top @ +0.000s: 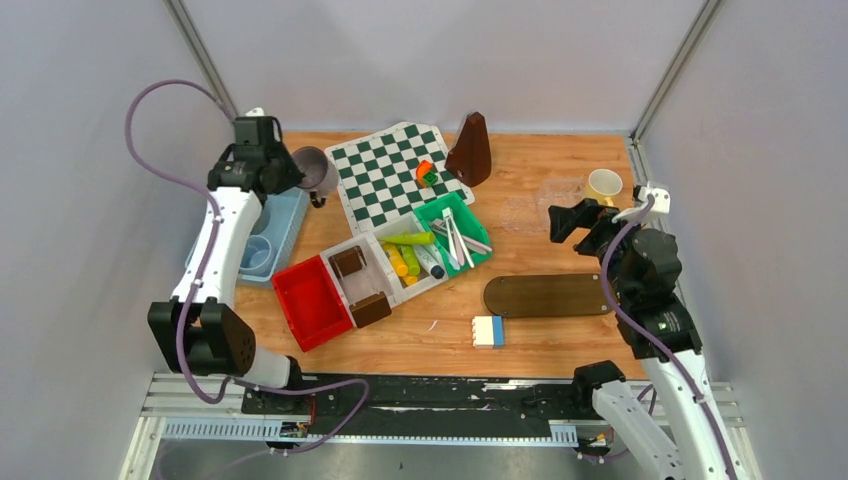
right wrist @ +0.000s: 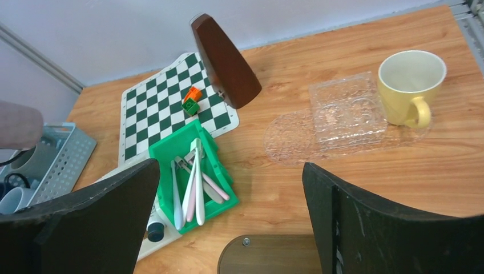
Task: Prepare toiletry sets of a toothbrush and toothpaste on the tray
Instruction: Pick up the cup from the storage box, then place the cup on the tray.
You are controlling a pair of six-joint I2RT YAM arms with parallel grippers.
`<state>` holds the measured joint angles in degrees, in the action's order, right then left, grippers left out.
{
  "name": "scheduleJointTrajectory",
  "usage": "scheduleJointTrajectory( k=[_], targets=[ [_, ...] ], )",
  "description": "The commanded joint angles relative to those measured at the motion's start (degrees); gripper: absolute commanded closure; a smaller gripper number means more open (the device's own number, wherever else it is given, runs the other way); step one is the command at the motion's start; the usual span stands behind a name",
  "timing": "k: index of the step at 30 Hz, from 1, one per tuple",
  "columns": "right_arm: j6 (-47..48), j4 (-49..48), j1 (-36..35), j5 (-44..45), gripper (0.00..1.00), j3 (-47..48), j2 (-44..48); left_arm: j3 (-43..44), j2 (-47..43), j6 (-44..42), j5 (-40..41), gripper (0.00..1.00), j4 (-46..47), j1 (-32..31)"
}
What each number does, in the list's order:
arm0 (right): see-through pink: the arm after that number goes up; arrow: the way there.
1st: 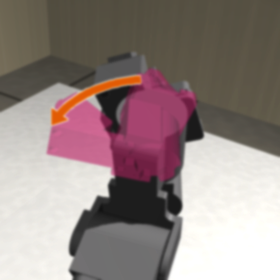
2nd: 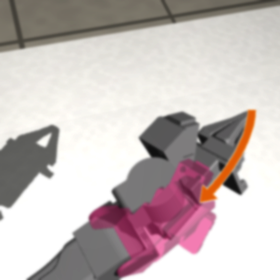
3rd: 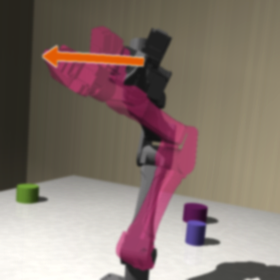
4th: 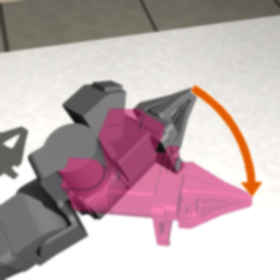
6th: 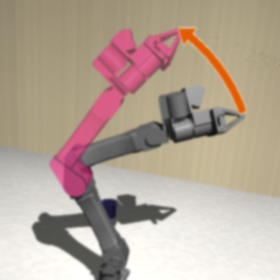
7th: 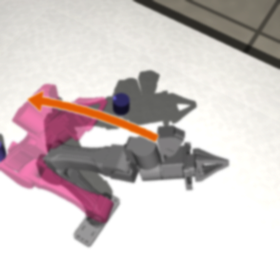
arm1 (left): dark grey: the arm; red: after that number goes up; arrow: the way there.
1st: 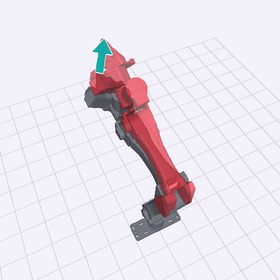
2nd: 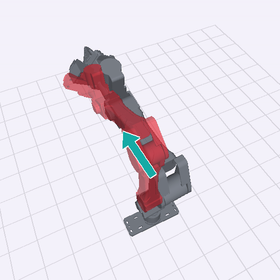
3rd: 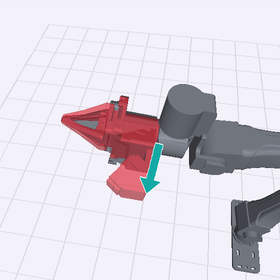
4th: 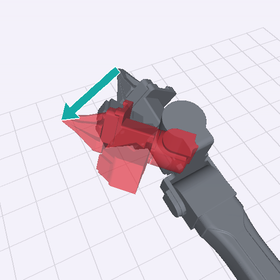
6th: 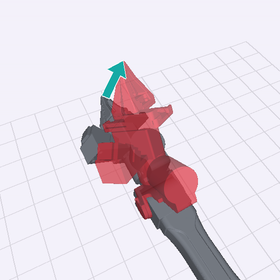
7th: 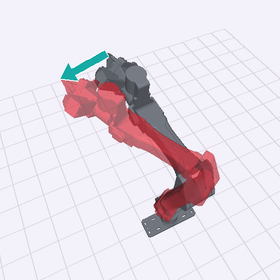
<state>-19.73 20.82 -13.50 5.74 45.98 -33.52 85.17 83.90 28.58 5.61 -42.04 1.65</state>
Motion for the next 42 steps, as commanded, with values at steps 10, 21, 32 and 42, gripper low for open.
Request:
scheduleJointTrajectory(
  k=[10, 21, 32, 42],
  targets=[
    [-2.9, 7.0, -2.1, -10.2, 0.09, 14.0, -17.5, -5.4, -6.8, 13.8, 5.7, 1.00, 13.2, -23.9],
    [-4.3, 8.2, -16.4, 1.4, 0.12, 20.9, -26.7, -4.9, -0.5, 18.1, 13.1, 1.00, 18.9, -36.9],
    [-4.6, 4.4, -24.6, 9.1, 0.16, 24.5, -33.3, -0.5, 6.0, 17.8, 16.2, 1.00, 19.4, -44.1],
    [-5.7, 2.0, -25.4, 12.5, 0.23, 25.9, -40.7, 2.6, 7.8, 16.3, 17.8, 1.00, 18.8, -46.4]
  ],
)
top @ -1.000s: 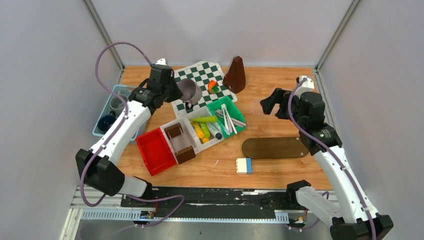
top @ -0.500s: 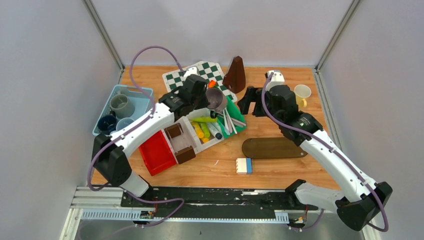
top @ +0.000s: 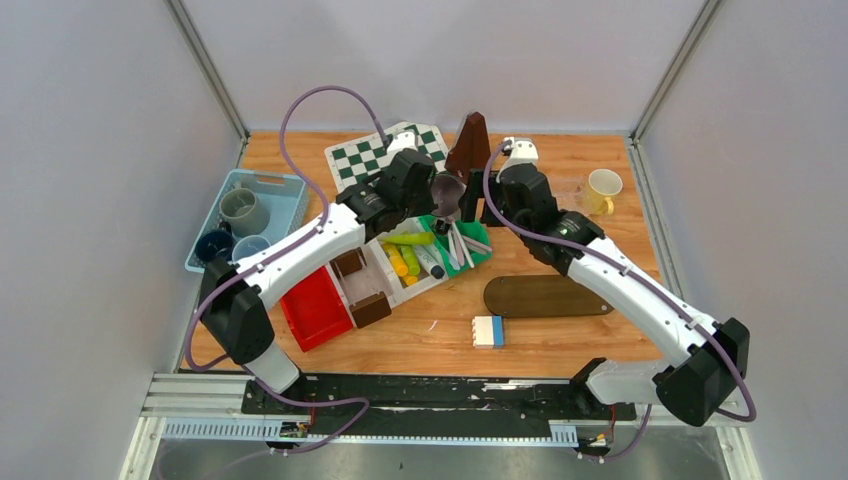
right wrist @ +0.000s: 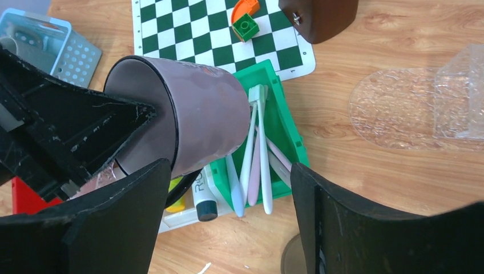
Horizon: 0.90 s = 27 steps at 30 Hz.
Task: Prepare toiletry sets of a toothbrush and toothpaste on the tray
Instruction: Place the cup on the tray.
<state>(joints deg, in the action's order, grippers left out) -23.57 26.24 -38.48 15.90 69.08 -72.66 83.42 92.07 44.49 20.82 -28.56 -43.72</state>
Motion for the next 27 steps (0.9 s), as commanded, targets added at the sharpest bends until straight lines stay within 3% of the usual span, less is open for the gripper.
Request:
scheduleJointTrajectory(
  k=[1, 10, 14, 20, 27],
  targets=[
    [-1.9, -3.6, -0.5, 2.6, 0.24, 2.9, -2.2, 4.5, -0.2, 0.3, 2.9, 1.00, 5.3, -1.3],
    [-3.2, -5.5, -0.8, 2.8, 0.28, 2.8, -5.4, 5.8, 1.3, -0.8, 4.0, 1.00, 5.3, -2.7],
    [-3.9, -5.5, -0.7, 3.7, 0.35, 2.3, -6.7, 6.5, 1.8, -1.4, 5.0, 1.00, 5.0, -3.2],
    [-4.0, -4.3, -0.9, 6.0, 0.56, 2.8, -8.1, 7.1, 2.5, -1.6, 4.5, 1.00, 5.6, -3.8],
    [-2.7, -2.1, -0.9, 9.4, 0.96, 4.2, -9.0, 7.6, 3.1, -1.9, 3.5, 0.96, 5.6, -4.0]
  ],
)
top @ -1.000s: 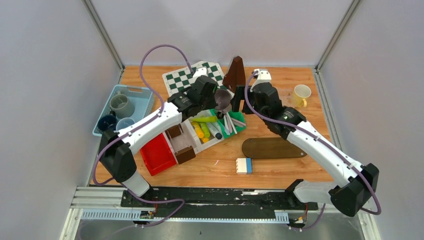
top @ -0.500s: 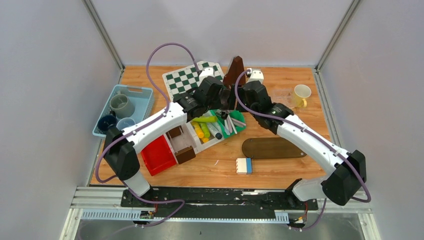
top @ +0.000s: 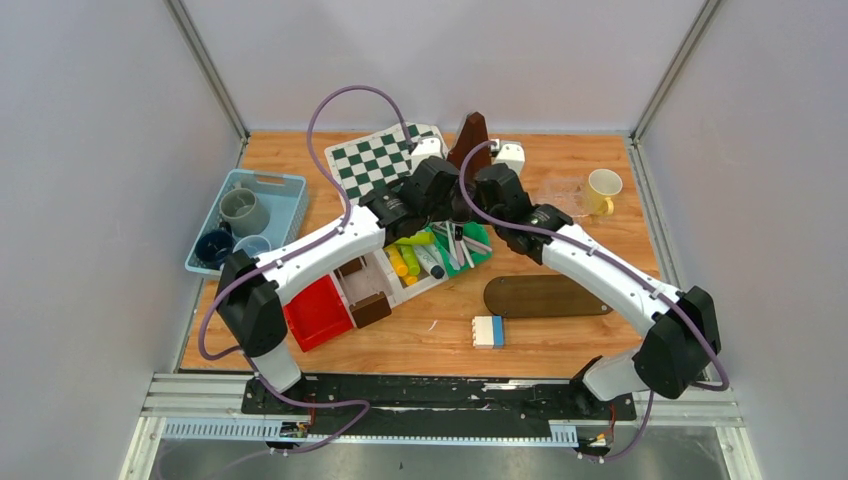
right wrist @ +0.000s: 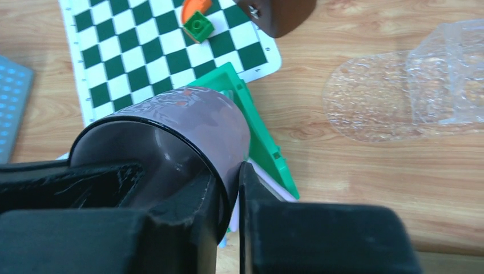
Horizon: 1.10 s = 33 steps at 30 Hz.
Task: Prepare toiletry sets of a toothbrush and toothpaste on the tray
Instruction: Place the cup on the tray.
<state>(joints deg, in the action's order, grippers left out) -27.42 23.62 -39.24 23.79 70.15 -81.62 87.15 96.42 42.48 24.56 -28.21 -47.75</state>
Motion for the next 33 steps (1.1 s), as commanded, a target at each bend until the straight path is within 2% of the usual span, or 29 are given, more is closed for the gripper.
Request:
scheduleJointTrajectory(
  k=[1, 5, 6, 7, 11, 15, 17, 22, 27, 33],
  targets=[
    [1.6, 0.6, -0.1, 2.0, 1.00, 3.2, 0.0, 3.9, -1.4, 0.0, -0.4, 0.95, 5.3, 0.0],
    [4.6, 0.7, -0.1, 3.1, 1.00, 4.1, -0.4, 3.3, -2.4, -0.7, -1.6, 0.82, 6.3, 0.1],
    [5.6, 0.6, -0.1, 3.2, 1.00, 4.5, -0.5, 2.8, -2.7, -1.0, -2.0, 0.74, 6.5, 0.1],
    [6.5, 0.8, -0.1, 3.5, 1.00, 4.8, -0.5, 2.6, -3.3, -1.2, -2.1, 0.71, 7.1, 0.1],
    [10.5, 0.8, 0.2, 4.9, 1.00, 6.4, -1.0, 1.1, -6.0, -2.3, -2.7, 0.41, 8.3, 0.1],
    [14.2, 1.9, 1.4, 5.3, 1.00, 8.7, -1.7, 0.5, -8.8, -5.2, -2.0, 0.18, 8.2, 0.2],
    [15.9, 2.7, 2.7, 4.6, 1.00, 9.8, -2.3, 0.4, -10.4, -6.3, -1.1, 0.11, 7.5, 0.4],
    [19.2, 5.8, 7.0, 2.6, 1.00, 13.2, -4.7, -0.1, -15.5, -9.4, -0.8, 0.04, 5.0, 3.4],
    [20.9, 9.2, 13.5, -5.1, 1.00, 16.7, -7.6, -1.7, -20.8, -14.8, -0.6, 0.03, 1.7, 9.5],
    [22.7, 14.0, 19.5, -9.0, 1.00, 21.8, -13.8, -3.9, -25.1, -23.2, 1.5, 0.00, -1.3, 15.6]
  ],
)
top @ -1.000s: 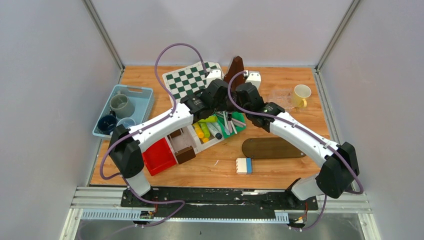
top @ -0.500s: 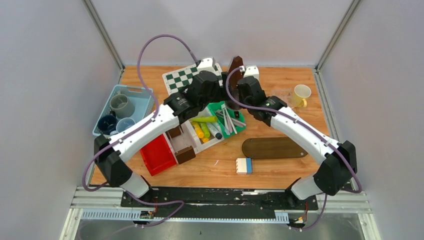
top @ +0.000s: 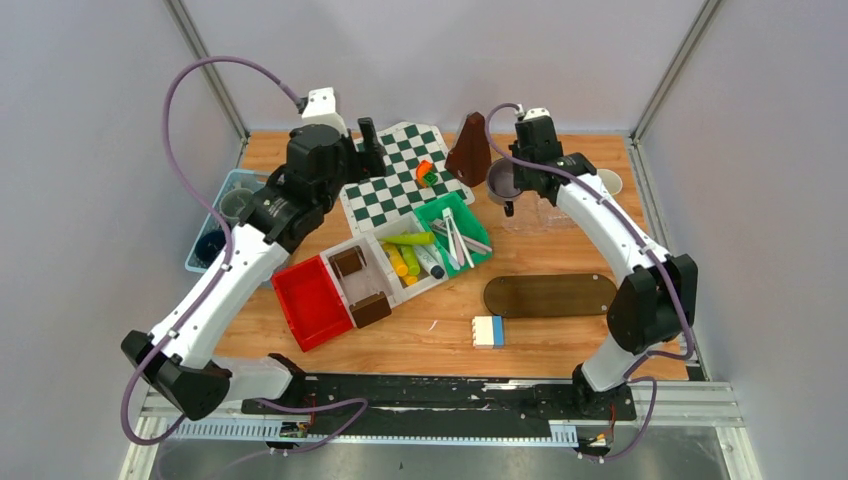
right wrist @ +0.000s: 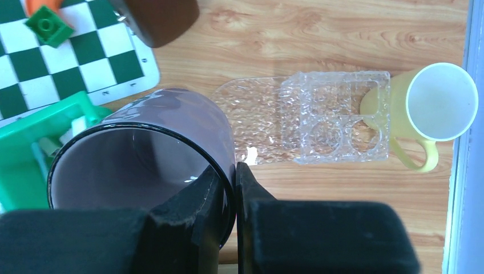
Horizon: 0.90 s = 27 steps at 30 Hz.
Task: Prepare toiletry sets of a toothbrush and toothpaste on the tray
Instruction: Place the cup on the tray.
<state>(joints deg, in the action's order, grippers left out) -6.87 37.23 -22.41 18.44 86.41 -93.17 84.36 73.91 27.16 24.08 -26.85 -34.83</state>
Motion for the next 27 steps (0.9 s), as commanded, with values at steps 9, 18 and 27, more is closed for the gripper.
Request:
scheduleJointTrajectory(
  k=[9, 18, 27],
  targets=[
    [4.3, 3.3, 8.0, -5.2, 1.00, 10.7, -11.0, -7.8, -7.6, -17.3, 6.1, 0.00, 0.4, 8.2],
    [4.4, 4.1, 8.2, -4.0, 1.00, 13.1, -18.8, -14.0, -9.1, -17.3, 5.5, 0.00, 3.6, 11.9],
    [3.8, 3.9, 8.2, -1.2, 0.97, 14.0, -22.4, -15.5, -10.8, -19.4, 9.1, 0.00, 5.1, 12.8]
  ],
)
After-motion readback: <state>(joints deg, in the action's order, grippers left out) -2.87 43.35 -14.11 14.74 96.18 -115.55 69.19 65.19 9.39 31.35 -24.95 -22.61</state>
